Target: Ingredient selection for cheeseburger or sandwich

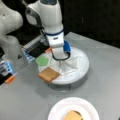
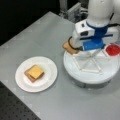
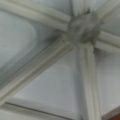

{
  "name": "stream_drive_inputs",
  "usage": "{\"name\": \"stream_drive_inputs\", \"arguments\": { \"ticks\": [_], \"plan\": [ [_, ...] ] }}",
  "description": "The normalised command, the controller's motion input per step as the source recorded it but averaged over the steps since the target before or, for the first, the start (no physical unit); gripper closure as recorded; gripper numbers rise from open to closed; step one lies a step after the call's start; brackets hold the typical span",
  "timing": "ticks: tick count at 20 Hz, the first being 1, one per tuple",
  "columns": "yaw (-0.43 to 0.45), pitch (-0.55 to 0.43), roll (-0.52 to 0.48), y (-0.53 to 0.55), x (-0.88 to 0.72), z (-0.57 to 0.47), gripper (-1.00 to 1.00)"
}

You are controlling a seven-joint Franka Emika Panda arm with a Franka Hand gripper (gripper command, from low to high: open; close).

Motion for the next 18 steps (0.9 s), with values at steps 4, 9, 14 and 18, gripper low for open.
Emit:
{"name": "stream_drive_inputs", "arguments": {
  "ticks": [4,9,14,18],
  "plan": [
    [-0.624,0.06,0.055,-0.13,0.13,0.3,-1.0],
    [-0.642,0.157,0.026,-0.23,0.35,0.33,-1.0],
    [-0.494,0.278,0.088,-0.32,0.49,0.38,-1.0],
    [-0.322,0.333,0.198,-0.33,0.53,0.38,-1.0]
  ]
}}
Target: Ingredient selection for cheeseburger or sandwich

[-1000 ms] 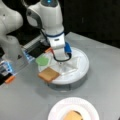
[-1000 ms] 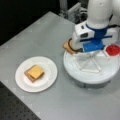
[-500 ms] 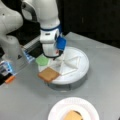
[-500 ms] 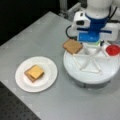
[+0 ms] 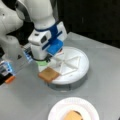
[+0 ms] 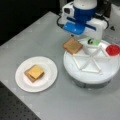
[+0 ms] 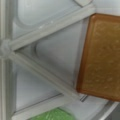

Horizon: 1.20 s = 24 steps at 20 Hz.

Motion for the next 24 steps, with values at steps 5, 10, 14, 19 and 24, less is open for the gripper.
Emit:
{"name": "stream_drive_inputs", "arguments": {
  "ticks": [5,10,14,19,24],
  "plan": [
    [-0.174,0.335,0.347,-0.29,0.43,0.27,-1.0],
    [-0.105,0.228,0.416,-0.24,0.28,0.13,-1.0],
    [-0.003,0.148,0.431,-0.31,0.16,0.07,-1.0],
    [0.055,0.122,0.446,-0.32,0.11,0.05,-1.0],
    [0.101,0.13,0.482,-0.26,0.1,0.1,-1.0]
  ]
}}
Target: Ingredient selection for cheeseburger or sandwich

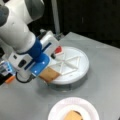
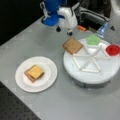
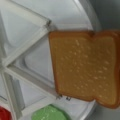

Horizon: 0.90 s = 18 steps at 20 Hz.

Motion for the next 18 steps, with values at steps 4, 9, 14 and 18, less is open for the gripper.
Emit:
{"name": "stream_drive_inputs", "arguments": {
  "ticks": [4,9,14,18],
  "plan": [
    [0.079,0.109,0.517,-0.21,0.13,0.1,-1.0],
    [0.086,0.047,0.559,-0.21,0.17,0.0,-1.0],
    [0.108,0.017,0.548,-0.27,0.21,-0.07,-1.0],
    [0.149,-0.005,0.566,-0.34,0.23,-0.1,-1.0]
  ]
}}
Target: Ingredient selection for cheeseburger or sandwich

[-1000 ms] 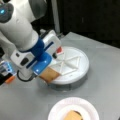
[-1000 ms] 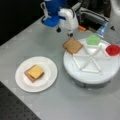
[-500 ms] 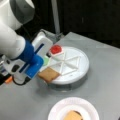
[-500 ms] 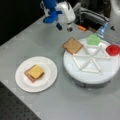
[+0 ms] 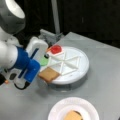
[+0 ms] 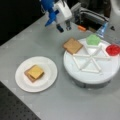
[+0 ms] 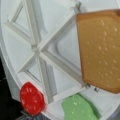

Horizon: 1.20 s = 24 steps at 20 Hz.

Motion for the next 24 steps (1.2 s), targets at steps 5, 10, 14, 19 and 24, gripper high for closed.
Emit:
{"name": "stream_drive_inputs", "arguments": {
  "ticks": [5,10,14,19,24],
  "plan": [
    [0.212,-0.026,0.533,-0.4,0.26,-0.1,-1.0],
    [0.288,-0.069,0.558,-0.43,0.29,-0.13,-1.0],
    [0.314,-0.098,0.521,-0.45,0.28,-0.2,-1.0],
    [0.293,-0.103,0.502,-0.45,0.28,-0.27,-1.0],
    [0.24,-0.094,0.472,-0.45,0.28,-0.33,-1.0]
  ]
}}
